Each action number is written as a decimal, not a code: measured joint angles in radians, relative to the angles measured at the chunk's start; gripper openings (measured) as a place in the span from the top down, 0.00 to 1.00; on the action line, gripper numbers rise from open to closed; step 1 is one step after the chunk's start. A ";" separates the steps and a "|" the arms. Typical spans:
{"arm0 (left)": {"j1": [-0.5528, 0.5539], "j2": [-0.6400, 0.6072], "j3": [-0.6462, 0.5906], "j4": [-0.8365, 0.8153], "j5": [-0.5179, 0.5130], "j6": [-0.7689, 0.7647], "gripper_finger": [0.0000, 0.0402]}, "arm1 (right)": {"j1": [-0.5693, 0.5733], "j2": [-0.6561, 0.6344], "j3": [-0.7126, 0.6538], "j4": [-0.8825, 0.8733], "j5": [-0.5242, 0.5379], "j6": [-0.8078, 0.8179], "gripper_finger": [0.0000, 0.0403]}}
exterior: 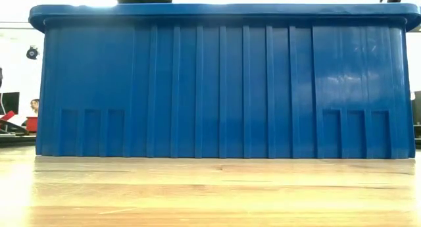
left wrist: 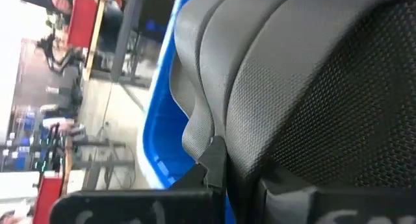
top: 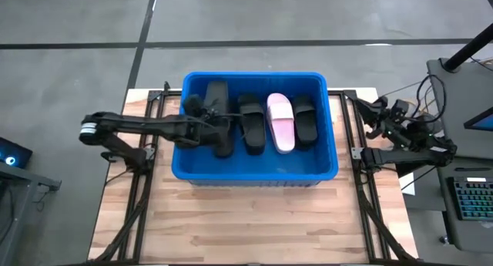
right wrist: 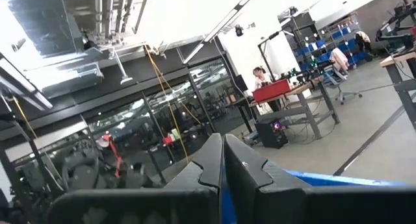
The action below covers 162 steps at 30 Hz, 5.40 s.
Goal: Pick and place slides into bin
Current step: Put the black slide into the blue container, then return to Home Position
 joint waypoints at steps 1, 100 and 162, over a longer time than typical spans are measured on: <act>0.000 -0.025 -0.050 0.069 0.000 0.045 1.00 | 0.000 0.000 0.005 -0.001 0.000 -0.002 0.98; 0.095 -0.324 -0.425 0.936 0.441 0.345 0.25 | 0.000 0.000 0.061 0.017 0.024 -0.008 0.98; 0.000 -1.378 -1.016 1.045 0.742 0.069 1.00 | -0.003 0.583 0.049 0.604 -0.108 -0.269 0.98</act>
